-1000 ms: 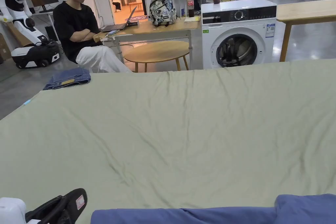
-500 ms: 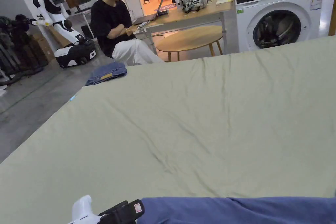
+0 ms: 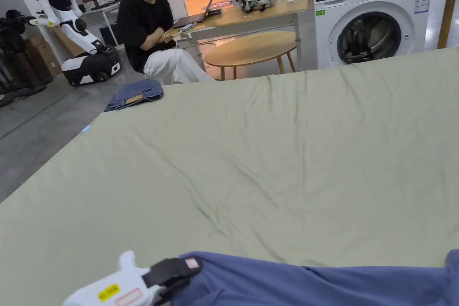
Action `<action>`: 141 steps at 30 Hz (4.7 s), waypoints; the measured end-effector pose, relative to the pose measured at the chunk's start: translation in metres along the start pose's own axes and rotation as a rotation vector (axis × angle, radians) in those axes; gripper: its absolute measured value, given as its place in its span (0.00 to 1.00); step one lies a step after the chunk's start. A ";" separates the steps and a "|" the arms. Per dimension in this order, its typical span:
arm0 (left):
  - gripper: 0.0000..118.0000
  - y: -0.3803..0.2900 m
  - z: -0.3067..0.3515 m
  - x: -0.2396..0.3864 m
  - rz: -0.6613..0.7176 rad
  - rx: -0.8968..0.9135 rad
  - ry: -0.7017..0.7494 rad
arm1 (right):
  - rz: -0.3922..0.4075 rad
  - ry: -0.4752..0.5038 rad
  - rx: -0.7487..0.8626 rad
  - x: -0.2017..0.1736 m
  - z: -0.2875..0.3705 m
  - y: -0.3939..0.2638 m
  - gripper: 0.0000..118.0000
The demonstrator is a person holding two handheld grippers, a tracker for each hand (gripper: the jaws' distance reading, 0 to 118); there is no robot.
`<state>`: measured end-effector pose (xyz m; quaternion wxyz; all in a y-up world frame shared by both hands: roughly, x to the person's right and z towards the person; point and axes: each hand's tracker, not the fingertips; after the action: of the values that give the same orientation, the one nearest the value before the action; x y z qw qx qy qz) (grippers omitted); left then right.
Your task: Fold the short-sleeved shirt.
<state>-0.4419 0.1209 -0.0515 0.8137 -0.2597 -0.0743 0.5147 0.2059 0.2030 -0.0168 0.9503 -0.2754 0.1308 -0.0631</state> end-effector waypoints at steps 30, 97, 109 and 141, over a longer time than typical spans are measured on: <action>0.56 -0.158 -0.176 0.150 -0.509 -0.350 -0.145 | -0.284 -0.013 -0.021 0.047 0.034 -0.041 0.00; 0.00 -0.257 -0.244 0.186 -0.579 -0.503 -0.009 | -0.296 0.004 -0.119 0.055 0.028 -0.092 0.00; 0.81 -0.242 -0.206 0.190 -0.633 -0.483 -0.148 | -0.122 0.191 -0.197 -0.002 -0.078 -0.040 0.00; 0.24 0.037 -0.010 0.054 -0.271 -0.064 0.168 | -0.220 0.234 -0.228 0.000 -0.114 -0.044 0.00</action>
<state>-0.4427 0.1768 -0.0864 0.8703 -0.3154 -0.0568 0.3739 0.1711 0.1083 -0.0862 0.8786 -0.3847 0.2159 -0.1829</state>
